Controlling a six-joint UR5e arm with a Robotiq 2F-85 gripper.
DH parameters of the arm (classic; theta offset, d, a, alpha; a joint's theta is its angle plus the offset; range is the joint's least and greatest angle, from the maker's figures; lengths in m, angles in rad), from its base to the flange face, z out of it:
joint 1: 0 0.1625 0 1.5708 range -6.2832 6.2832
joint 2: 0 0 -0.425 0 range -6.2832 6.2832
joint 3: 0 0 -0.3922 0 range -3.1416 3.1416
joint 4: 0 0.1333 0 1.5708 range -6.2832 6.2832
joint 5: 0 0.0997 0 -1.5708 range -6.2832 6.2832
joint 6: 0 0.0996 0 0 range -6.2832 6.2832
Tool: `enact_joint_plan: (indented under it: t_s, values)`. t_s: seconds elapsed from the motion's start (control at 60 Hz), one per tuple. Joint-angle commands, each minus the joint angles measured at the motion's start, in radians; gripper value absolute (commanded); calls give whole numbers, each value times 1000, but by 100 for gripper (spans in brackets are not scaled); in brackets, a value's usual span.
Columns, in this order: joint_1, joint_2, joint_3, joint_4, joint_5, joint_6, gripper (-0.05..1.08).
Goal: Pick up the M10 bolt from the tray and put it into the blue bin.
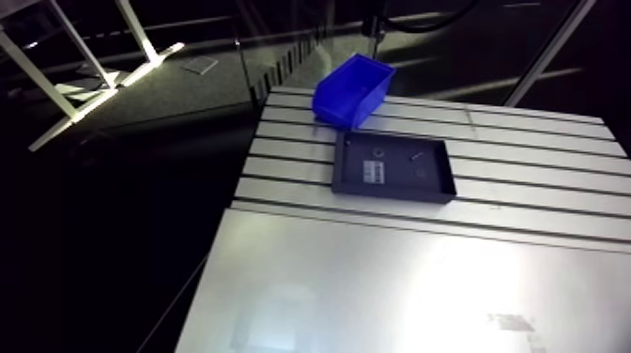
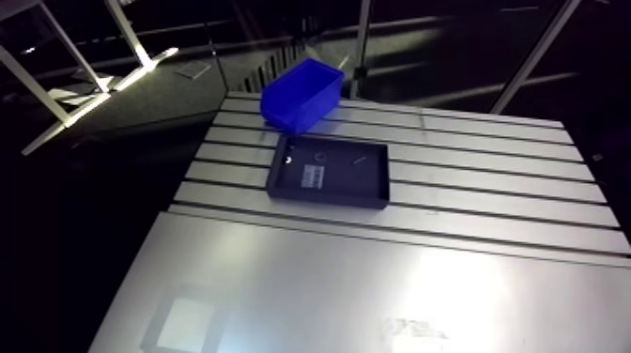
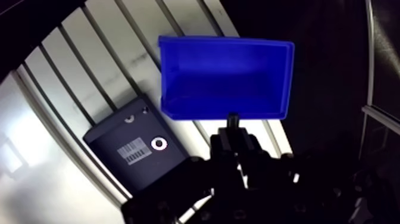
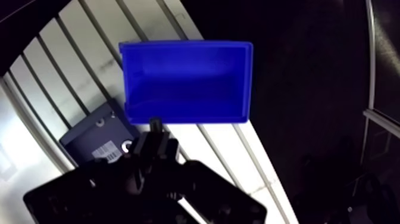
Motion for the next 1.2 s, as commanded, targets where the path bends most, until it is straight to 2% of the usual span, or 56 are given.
enact_joint_plan:
  t_s: [0.017,0.283,0.5,0.633,1.2]
  values:
    - [14,47,-14,-5,1,-1,106]
    - [16,110,-42,-13,-1,0,106]
    - [16,138,-46,-15,-1,3,106]
    - [16,167,-45,-46,-1,2,106]
    - [28,209,-22,-97,-3,6,106]
